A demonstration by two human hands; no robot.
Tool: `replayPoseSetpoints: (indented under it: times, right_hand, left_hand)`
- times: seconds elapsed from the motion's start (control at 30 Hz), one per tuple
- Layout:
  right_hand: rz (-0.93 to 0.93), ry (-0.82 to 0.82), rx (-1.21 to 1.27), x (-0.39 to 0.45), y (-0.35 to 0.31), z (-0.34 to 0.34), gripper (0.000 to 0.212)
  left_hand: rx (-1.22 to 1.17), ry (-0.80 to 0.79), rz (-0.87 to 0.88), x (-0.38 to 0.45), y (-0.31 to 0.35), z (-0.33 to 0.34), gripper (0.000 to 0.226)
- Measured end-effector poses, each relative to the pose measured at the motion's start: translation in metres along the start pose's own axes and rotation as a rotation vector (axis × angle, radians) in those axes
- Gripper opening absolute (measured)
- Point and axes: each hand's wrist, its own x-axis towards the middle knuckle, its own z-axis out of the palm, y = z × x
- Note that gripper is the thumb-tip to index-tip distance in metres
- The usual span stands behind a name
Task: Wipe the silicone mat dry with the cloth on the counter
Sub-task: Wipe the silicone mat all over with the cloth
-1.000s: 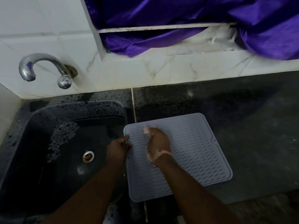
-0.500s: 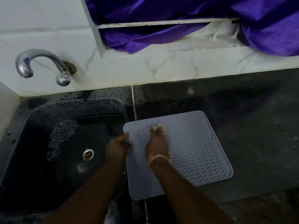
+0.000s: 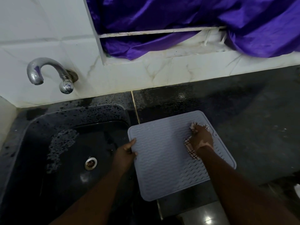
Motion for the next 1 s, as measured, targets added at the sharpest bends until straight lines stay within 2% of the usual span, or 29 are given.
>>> replayPoseSetpoints:
  times: [0.1,0.17,0.23,0.33,0.4,0.47,0.57,0.63,0.7,0.8,0.9,1.0]
  right_hand:
    - [-0.061,-0.020,-0.005,-0.028,-0.027,0.041,0.053]
    - [-0.098,-0.098,0.000,-0.062,-0.050,0.069,0.056]
    - [-0.221,-0.178,-0.007,-0.100,-0.070,0.097,0.058]
    - [-0.382,-0.345,0.006,-0.133,-0.090,0.115,0.044]
    - [-0.360,-0.438,0.114,-0.129,-0.093,0.098,0.034]
    - [-0.326,-0.342,0.242,-0.114,-0.083,0.067,0.026]
    - [-0.179,-0.107,0.225,-0.070,-0.039,0.007,0.024]
    - [-0.051,0.011,0.169,-0.040,0.000,-0.022,0.029]
    - [0.006,0.061,0.160,-0.023,0.028,-0.033,0.040]
    - [-0.049,0.017,0.130,-0.026,0.032,-0.011,0.047]
    - [-0.094,0.031,0.073,-0.057,0.006,0.035,0.048]
    - [-0.295,-0.141,0.039,-0.112,-0.031,0.079,0.052]
  left_hand:
    - [0.049,-0.045,0.011,0.010,0.000,-0.006,0.063]
    - [0.036,-0.050,-0.006,0.013,-0.002,-0.007,0.064]
    - [0.025,-0.042,-0.009,0.014,-0.004,-0.009,0.063]
    - [0.043,-0.048,0.010,0.015,-0.004,-0.011,0.060]
    - [0.103,-0.042,0.011,0.016,-0.003,-0.011,0.060]
    - [0.160,-0.026,0.025,0.016,-0.002,-0.010,0.062]
    - [0.158,-0.001,0.021,0.009,0.001,-0.003,0.061]
    - [0.116,0.025,0.019,-0.001,0.002,0.004,0.058]
    - [0.153,0.036,0.033,-0.014,0.000,0.011,0.058]
    - [0.225,0.019,0.064,-0.022,-0.009,0.019,0.064]
    - [0.277,0.047,0.032,-0.017,-0.011,0.021,0.065]
    - [0.360,0.061,0.011,-0.012,-0.009,0.018,0.066]
